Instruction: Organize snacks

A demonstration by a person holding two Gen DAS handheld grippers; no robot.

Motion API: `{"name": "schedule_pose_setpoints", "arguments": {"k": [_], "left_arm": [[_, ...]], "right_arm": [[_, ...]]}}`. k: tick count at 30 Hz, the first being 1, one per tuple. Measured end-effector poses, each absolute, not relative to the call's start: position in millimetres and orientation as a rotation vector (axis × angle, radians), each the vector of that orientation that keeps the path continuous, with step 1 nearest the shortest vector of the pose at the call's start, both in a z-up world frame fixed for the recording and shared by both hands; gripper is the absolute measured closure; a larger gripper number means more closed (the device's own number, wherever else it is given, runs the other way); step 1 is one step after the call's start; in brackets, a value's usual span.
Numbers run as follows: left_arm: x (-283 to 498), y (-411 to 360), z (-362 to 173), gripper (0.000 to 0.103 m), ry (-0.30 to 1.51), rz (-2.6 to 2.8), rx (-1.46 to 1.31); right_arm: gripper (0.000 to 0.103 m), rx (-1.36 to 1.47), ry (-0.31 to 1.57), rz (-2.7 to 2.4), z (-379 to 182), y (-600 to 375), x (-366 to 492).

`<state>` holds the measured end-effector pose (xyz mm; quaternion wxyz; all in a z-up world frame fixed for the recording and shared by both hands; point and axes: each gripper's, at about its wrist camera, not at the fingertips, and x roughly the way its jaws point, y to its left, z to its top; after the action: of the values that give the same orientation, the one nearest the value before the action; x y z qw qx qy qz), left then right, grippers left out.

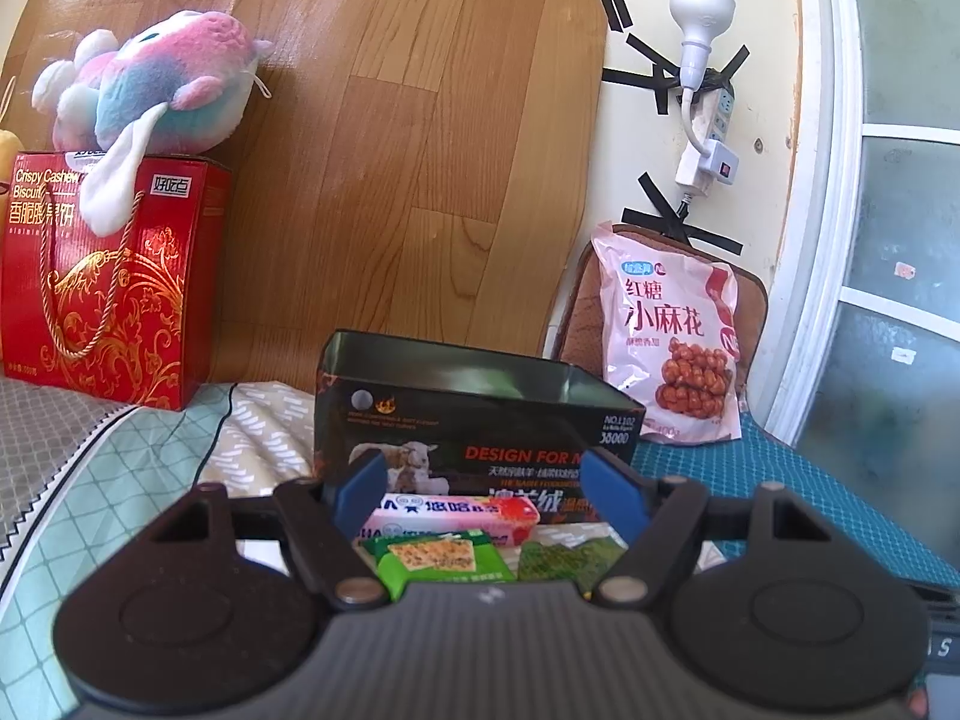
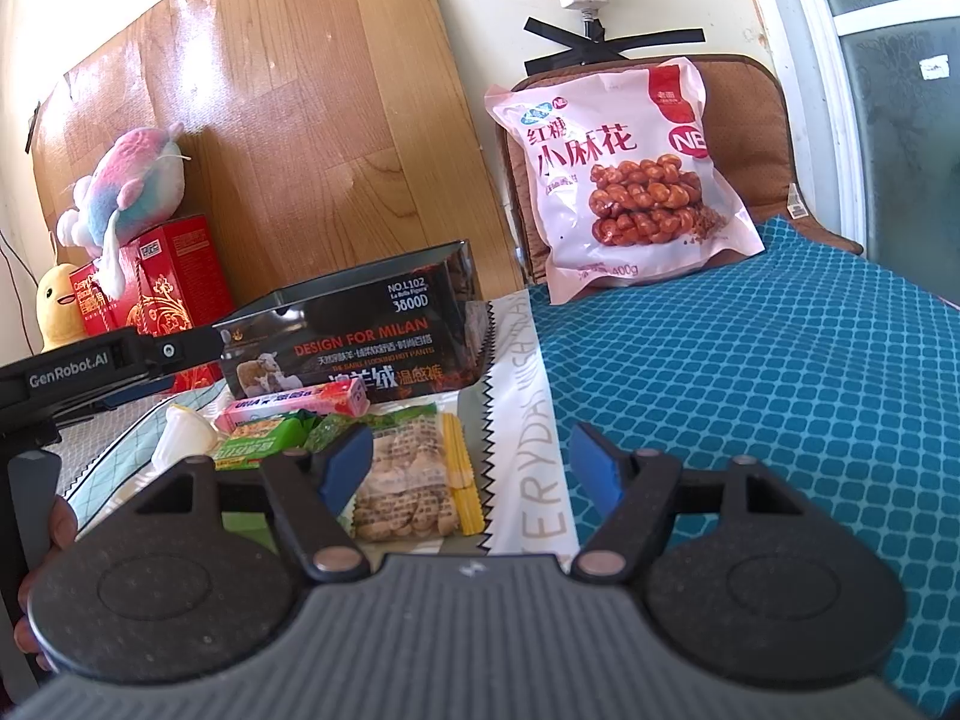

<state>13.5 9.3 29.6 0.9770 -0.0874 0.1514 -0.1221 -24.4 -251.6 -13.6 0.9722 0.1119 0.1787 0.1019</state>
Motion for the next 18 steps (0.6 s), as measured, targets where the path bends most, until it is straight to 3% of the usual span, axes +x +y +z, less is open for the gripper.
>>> {"name": "schedule_pose_setpoints", "arguments": {"k": [18], "left_arm": [[-10.0, 8.4, 37.9, 0.032, 0.341, -0.25, -0.194]], "right_arm": [[0.029, 0.209, 0.356, 0.277, -12.2, -248.7, -24.4]]}}
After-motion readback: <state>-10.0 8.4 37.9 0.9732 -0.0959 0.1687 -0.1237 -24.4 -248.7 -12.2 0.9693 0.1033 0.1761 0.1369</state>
